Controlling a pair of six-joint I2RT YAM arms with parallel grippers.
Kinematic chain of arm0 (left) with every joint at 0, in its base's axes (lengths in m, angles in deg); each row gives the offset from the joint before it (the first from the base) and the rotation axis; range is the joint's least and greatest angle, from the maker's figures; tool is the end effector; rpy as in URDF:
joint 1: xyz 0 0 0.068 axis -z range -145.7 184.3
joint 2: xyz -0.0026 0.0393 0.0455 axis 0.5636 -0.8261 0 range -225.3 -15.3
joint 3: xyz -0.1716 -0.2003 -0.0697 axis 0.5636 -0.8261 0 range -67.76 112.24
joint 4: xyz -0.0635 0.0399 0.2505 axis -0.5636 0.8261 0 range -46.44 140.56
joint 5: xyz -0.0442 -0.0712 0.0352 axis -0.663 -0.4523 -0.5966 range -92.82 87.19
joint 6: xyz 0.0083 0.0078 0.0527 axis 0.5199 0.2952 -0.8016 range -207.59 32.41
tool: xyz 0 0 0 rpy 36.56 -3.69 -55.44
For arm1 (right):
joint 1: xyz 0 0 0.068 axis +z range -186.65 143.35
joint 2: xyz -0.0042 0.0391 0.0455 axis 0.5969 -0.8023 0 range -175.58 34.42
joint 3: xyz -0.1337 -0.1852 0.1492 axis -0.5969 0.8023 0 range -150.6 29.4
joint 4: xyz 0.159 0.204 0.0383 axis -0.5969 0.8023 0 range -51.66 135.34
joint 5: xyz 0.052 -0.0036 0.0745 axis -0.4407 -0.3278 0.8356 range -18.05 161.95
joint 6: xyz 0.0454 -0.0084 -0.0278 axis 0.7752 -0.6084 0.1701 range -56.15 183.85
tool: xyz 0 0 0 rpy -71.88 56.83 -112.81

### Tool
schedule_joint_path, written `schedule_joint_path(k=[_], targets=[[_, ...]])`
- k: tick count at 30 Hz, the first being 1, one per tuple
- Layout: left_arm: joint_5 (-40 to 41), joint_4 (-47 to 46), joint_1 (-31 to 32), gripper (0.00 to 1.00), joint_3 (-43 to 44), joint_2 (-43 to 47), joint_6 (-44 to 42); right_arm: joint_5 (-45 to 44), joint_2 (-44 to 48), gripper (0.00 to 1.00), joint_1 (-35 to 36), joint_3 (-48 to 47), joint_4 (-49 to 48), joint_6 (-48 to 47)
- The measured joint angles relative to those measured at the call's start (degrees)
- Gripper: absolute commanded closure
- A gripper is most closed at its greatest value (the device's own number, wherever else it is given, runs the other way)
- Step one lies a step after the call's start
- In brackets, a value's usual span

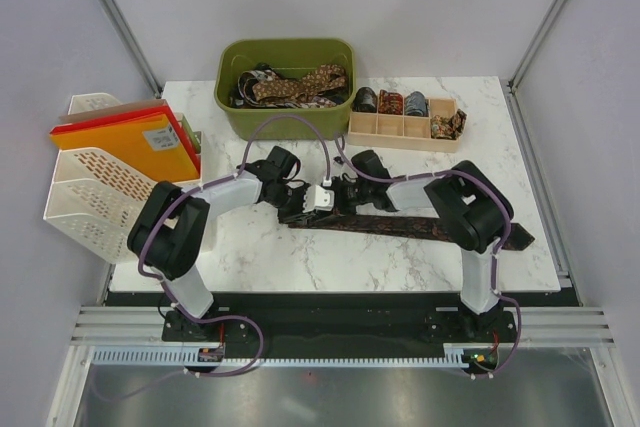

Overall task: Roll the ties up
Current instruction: Roll the tie at the center of the board.

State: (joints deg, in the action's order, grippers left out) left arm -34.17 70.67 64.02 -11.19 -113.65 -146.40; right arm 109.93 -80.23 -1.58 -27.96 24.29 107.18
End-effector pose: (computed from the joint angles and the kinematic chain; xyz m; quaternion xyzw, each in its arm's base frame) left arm 0.2676 -0.1740 0.1588 0.6961 0.6433 -0.2128 0.2374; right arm 0.3045 0.2403 0.1098 -0.0663 0.8750 0.4685 0.1021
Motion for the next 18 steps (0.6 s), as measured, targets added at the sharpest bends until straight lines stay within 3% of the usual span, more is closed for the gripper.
schedule_joint_path(k=[9, 18], targets=[[0.07, 0.02, 0.04, 0.68, 0.02, -0.13, -0.07, 2.99, 6.58, 0.49, -3.80, 0.33, 2.60, -0.83], [0.04, 0.09, 0.04, 0.66, 0.07, -0.13, -0.20, 2.29, 4.09, 0.51, -1.22, 0.35, -0.35, 1.90]])
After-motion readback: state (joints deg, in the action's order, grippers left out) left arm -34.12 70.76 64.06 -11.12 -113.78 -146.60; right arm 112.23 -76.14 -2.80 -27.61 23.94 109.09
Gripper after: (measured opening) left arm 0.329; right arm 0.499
